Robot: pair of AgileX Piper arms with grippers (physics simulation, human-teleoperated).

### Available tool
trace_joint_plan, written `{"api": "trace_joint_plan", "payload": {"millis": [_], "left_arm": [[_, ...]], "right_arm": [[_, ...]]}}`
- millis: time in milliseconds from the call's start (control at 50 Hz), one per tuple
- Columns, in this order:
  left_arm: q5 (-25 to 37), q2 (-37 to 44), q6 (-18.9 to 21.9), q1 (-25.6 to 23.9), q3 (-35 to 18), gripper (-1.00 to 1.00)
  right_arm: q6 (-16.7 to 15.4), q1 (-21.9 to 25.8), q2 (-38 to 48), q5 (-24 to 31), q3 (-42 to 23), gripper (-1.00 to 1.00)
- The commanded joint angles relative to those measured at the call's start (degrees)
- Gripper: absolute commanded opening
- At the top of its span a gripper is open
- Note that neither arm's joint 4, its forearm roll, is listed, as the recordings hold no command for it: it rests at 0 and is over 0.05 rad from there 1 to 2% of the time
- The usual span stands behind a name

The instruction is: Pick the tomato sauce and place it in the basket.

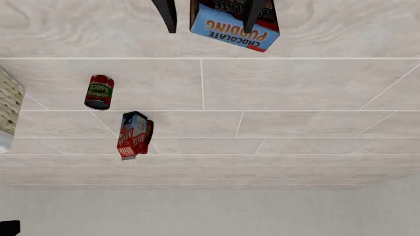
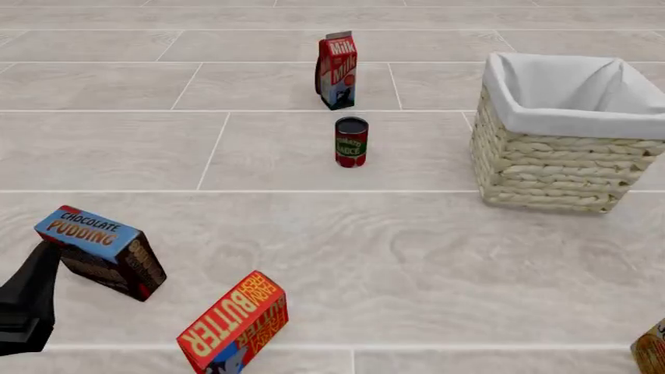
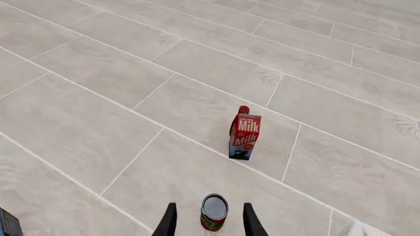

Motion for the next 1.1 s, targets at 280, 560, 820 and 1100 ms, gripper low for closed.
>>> {"api": "trace_joint_plan", "payload": {"millis": [280,560,820,1100], "left_arm": [[0.0,0.0,0.0,0.0,0.0,1.0],[0.0,0.0,0.0,0.0,0.0,1.0],[0.0,0.0,0.0,0.0,0.0,1.0],[0.0,0.0,0.0,0.0,0.0,1.0]], "right_arm": [[1.1,-0.6,6.5,-1.0,-0.3,1.0],[1.2,-1.5,8.8,-1.9,-0.7,1.0],[1.9,-2.5,10.9,-2.4,-1.1,1.0],[2.8,-3.0,13.2,-3.6,-0.8,1.0]]}}
